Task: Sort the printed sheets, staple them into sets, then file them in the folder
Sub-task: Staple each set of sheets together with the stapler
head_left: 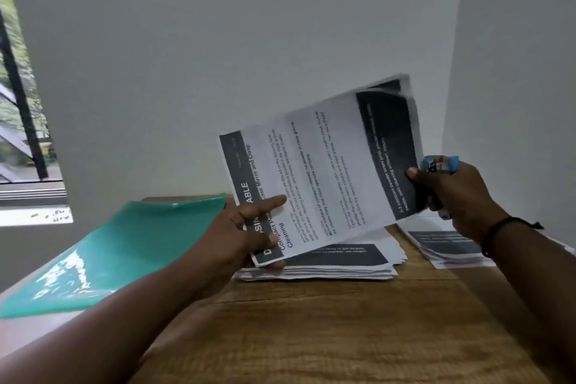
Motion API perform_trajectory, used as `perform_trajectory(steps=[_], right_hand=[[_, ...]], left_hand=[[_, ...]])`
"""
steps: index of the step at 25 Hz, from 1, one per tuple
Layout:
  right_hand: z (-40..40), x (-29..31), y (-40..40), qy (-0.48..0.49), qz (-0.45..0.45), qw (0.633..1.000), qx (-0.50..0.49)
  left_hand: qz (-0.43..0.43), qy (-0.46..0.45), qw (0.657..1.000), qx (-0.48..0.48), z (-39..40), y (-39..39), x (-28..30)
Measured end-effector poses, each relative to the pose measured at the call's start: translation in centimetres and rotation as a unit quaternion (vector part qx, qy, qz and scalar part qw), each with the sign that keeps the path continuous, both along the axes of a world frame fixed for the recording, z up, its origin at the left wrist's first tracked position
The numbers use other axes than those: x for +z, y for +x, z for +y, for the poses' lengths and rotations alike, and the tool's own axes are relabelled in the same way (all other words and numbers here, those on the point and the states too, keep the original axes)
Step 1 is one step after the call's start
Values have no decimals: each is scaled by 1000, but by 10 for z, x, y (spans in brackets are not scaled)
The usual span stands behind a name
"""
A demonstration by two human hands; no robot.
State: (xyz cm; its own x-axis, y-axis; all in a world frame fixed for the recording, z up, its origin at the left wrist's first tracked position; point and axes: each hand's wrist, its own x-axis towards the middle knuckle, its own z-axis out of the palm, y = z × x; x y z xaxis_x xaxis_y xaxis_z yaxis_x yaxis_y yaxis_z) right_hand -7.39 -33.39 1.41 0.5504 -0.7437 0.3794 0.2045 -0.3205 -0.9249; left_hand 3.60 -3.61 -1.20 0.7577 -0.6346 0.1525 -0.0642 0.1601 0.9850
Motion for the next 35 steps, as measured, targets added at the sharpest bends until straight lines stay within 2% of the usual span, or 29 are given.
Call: perform_trajectory(steps=[6, 10, 12, 14, 16, 18, 21, 24, 30, 35], right_hand=[[-2, -6, 3, -2, 19, 999, -33], [7, 0, 9, -58, 27, 995, -79], [28, 6, 9, -39, 21, 999, -21], [61, 8, 8, 37, 36, 990, 131], [94, 3, 6, 120, 78, 940, 308], [120, -6, 6, 180, 125, 870, 442], [139, -18, 5, 259, 126, 791, 540], [141, -22, 5, 304, 87, 756, 572], [137, -22, 6, 267, 33, 782, 562], [138, -25, 8, 266, 8, 793, 548]], left_hand=[[14, 49, 998, -24, -3, -8, -1], [-39, -11, 999, 36, -2, -6, 4], [-60, -53, 994, 76, 1, -5, 11], [-73, -92, 988, 103, 3, -6, 18], [-78, -120, 982, 120, 6, -7, 22], [-99, -120, 978, 136, 7, -9, 23], [-133, -107, 976, 136, 7, -16, 22], [-139, -105, 978, 110, 7, -23, 22], [-130, -74, 986, 74, 7, -28, 20], [-159, -32, 983, 91, 8, -30, 17]])
